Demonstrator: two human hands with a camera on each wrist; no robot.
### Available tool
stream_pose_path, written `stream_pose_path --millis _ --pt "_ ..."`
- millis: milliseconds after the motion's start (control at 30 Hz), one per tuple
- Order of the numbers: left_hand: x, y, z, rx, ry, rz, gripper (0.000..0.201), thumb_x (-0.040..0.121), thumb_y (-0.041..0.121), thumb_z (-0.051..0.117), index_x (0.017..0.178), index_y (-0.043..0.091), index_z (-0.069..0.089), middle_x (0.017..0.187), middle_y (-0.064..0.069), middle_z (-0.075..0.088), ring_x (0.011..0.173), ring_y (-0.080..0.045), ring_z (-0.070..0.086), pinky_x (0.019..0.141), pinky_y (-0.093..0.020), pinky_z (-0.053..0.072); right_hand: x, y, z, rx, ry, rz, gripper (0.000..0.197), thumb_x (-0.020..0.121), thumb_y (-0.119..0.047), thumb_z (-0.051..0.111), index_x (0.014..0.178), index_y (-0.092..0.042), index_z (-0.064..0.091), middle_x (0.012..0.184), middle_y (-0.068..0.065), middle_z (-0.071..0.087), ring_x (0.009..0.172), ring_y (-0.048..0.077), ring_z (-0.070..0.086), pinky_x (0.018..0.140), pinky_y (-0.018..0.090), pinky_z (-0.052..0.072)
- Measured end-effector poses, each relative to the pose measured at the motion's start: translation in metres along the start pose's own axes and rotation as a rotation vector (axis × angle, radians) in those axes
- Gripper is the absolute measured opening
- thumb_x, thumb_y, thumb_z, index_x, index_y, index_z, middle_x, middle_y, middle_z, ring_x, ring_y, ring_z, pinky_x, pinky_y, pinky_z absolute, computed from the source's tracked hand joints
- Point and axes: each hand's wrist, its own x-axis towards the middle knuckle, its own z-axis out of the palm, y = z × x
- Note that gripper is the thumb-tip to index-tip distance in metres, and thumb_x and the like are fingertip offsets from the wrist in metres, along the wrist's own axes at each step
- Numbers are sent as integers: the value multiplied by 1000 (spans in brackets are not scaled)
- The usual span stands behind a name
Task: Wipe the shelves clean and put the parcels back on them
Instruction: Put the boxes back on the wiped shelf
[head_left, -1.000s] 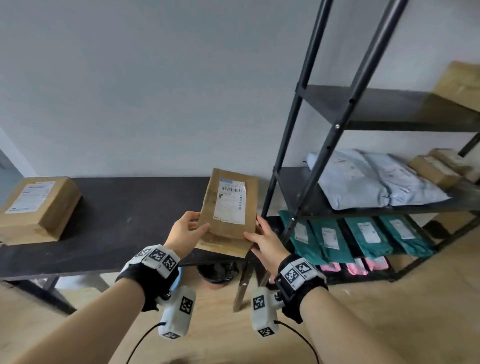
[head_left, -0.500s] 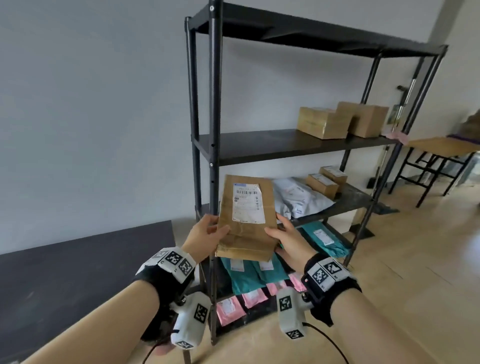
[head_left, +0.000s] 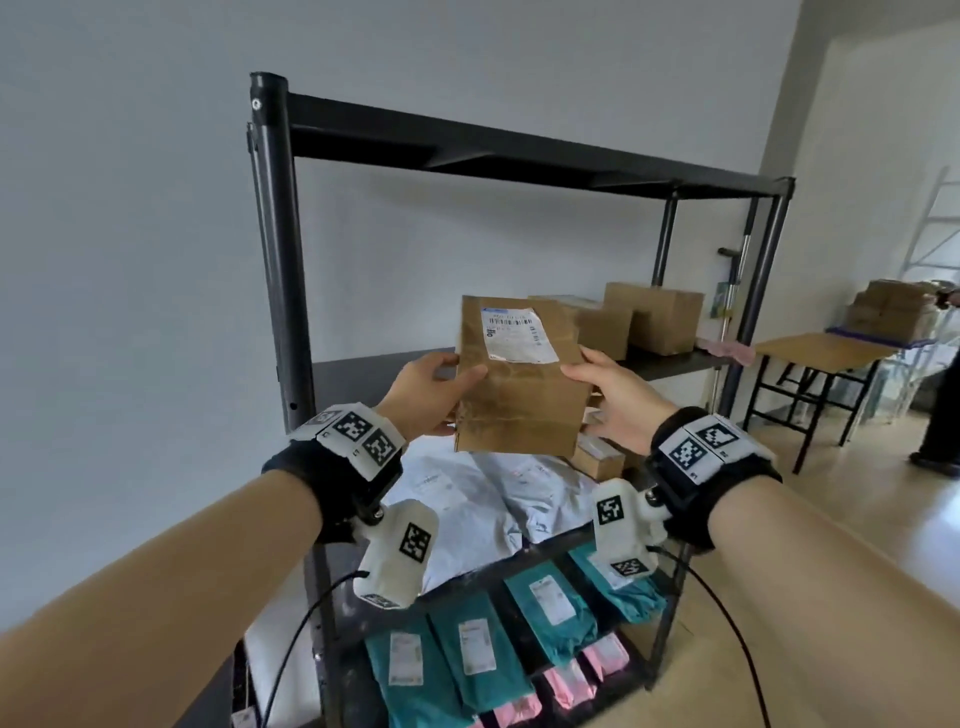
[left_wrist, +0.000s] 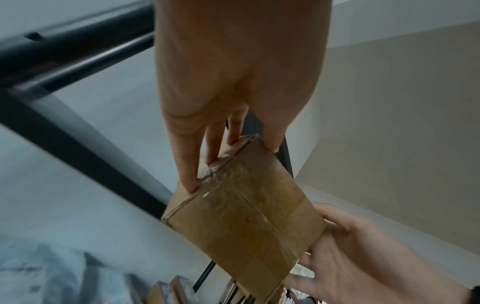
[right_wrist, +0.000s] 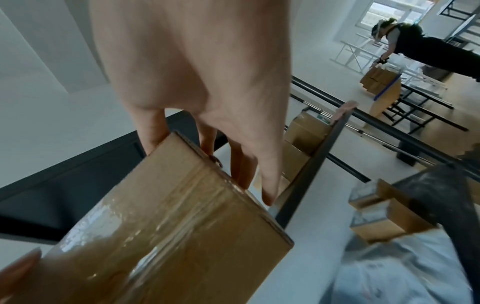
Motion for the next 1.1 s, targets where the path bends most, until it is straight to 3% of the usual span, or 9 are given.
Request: stream_pose_path --millis 133,267,367,433,533,700,833,967,1100 --pt "55 20 9 3 17 -22 45 89 38 61 128 18 51 113 -7 65 93 -25 68 80 -42 58 45 -21 -11 -26 24 -39 27 93 -19 57 118 -30 57 115 2 62 106 19 57 86 42 51" --pt "93 24 19 -10 46 -77 41 92 33 58 127 14 51 115 -11 63 96 -33 67 84 -48 56 87 -25 -20 -41 13 -9 13 94 -18 55 98 -30 58 106 3 62 96 18 57 95 47 47" --pt "118 21 27 8 90 -103 38 93 32 56 125 14 51 116 -13 63 96 -35 67 84 -48 55 123 -24 -28 -40 1 5 19 95 -16 53 84 -32 53 93 -2 58 85 14 53 91 44 45" --pt "135 17 32 16 130 -125 39 94 33 55 127 14 50 116 -13 62 96 -35 67 84 -48 56 147 -22 -30 -38 -47 21 14 95 -18 54 98 -31 57 97 -1 59 87 15 54 87 43 47" --pt "162 9 41 16 193 -171 38 94 33 54 127 14 50 115 -10 61 95 -32 66 84 -47 56 182 -19 -36 -58 -123 46 32 93 -21 56 125 -25 53 111 1 61 95 17 55 81 40 47" --pt "194 2 58 20 288 -273 35 96 32 50 125 14 51 116 -11 60 97 -33 65 86 -47 55 232 -14 -48 -91 -227 100 24 95 -19 54 115 -30 45 99 -4 55 95 18 53 79 41 47" --pt "210 0 68 28 339 -324 34 96 34 50 123 14 52 116 -11 60 99 -33 64 88 -48 54 259 -12 -54 -119 -268 121 27 91 -22 57 116 -26 48 116 6 59 113 29 55 96 54 45" --pt "220 -1 81 42 366 -345 35 95 37 51 122 15 54 115 -11 61 100 -33 64 87 -48 55 279 -7 -62 -139 -302 127 58 86 -28 60 140 -26 40 135 7 50 123 31 49 100 58 40" --pt "229 -1 94 51 389 -346 37 95 40 48 122 16 55 116 -9 61 102 -29 63 88 -46 55 297 -1 -70 -100 -312 123 56 87 -27 59 140 -26 41 135 9 51 118 30 51 97 55 44"
